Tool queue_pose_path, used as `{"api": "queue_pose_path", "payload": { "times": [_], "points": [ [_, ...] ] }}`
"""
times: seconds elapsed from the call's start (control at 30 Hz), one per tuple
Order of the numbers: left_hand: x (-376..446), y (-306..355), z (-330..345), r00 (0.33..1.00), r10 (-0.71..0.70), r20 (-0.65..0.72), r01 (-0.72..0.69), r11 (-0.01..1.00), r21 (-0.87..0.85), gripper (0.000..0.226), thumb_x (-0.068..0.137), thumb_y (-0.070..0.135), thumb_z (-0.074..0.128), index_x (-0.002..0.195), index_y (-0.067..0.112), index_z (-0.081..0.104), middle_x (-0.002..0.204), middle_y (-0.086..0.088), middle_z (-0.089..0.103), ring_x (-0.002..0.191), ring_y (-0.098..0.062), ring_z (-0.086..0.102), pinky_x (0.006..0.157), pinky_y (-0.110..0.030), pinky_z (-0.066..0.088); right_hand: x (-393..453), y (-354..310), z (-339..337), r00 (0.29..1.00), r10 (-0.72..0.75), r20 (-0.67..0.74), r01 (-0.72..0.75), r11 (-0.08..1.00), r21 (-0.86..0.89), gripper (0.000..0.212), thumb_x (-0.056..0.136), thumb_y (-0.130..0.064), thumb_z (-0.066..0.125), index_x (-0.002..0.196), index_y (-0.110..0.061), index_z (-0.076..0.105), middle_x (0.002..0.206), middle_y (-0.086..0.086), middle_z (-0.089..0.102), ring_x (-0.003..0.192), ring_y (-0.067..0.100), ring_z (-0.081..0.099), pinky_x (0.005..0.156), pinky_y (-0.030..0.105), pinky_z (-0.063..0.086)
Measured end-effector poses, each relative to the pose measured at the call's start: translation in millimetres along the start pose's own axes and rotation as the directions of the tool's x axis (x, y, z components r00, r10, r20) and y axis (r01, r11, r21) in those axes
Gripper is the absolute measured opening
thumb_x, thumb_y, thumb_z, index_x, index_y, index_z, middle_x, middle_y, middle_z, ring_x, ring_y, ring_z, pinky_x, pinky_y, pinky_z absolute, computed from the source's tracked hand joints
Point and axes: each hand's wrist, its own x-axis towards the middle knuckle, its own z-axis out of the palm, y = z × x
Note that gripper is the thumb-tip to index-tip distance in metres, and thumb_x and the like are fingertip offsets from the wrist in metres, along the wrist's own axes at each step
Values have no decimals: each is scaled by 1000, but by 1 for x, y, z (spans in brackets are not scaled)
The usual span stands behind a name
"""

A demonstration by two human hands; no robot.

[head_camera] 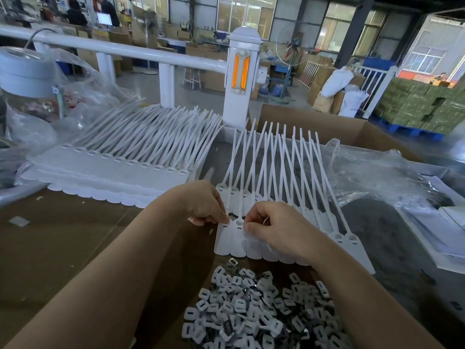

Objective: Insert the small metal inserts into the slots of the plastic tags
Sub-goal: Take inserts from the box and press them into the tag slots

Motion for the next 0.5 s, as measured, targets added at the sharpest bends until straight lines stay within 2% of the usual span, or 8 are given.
{"api": "queue_pose_path", "payload": {
  "times": [0.13, 0.23, 0.3, 0.4, 0.5],
  "points": [
    [0, 2, 2, 1000, -19, -9, 19, 1000, 8, 14, 81, 20, 80, 85, 13, 68, 76, -2, 67, 68, -12, 60, 53, -20, 49, -2, -1, -2, 999, -28, 42, 29, 999, -22, 10, 90, -33, 70, 82, -38, 65, 89, -11, 63, 77, 4, 60, 67, 19, 46],
    [1, 3, 3, 1000, -23, -11, 23, 1000, 4, 15, 81, 20, 80, 87, 14, 68, 78, -3, 67, 70, -12, 60, 54, -21, 49, -5, -4, -8, 984, -95, 148, 99, 995, -26, 10, 82, -33, 78, 84, -37, 69, 94, -10, 56, 77, 2, 57, 70, 22, 48],
    [1, 2, 3, 1000, -20, -8, 20, 1000, 2, 15, 82, 21, 80, 88, 14, 67, 80, -3, 68, 72, -12, 61, 55, -21, 50, -9, -9, -12, 957, -137, 257, 145, 989, -9, 16, 77, -36, 82, 87, -37, 71, 92, -9, 55, 76, 0, 56, 71, 24, 49],
    [2, 0, 2, 1000, -9, -2, 9, 1000, 2, 16, 81, 21, 80, 88, 14, 68, 80, -2, 68, 72, -12, 62, 54, -21, 51, -12, -17, -12, 892, -165, 421, 228, 968, -103, 27, 74, -41, 83, 96, -42, 68, 90, -13, 54, 82, 3, 55, 77, 30, 51],
    [1, 0, 2, 1000, -7, 6, 7, 1000, -3, 16, 81, 21, 81, 87, 15, 67, 77, -1, 67, 71, -11, 62, 52, -20, 50, -14, -21, -10, 850, -178, 496, 262, 960, -103, 21, 80, -34, 81, 98, -36, 70, 84, -14, 58, 78, 0, 56, 72, 26, 49]
  ]
}}
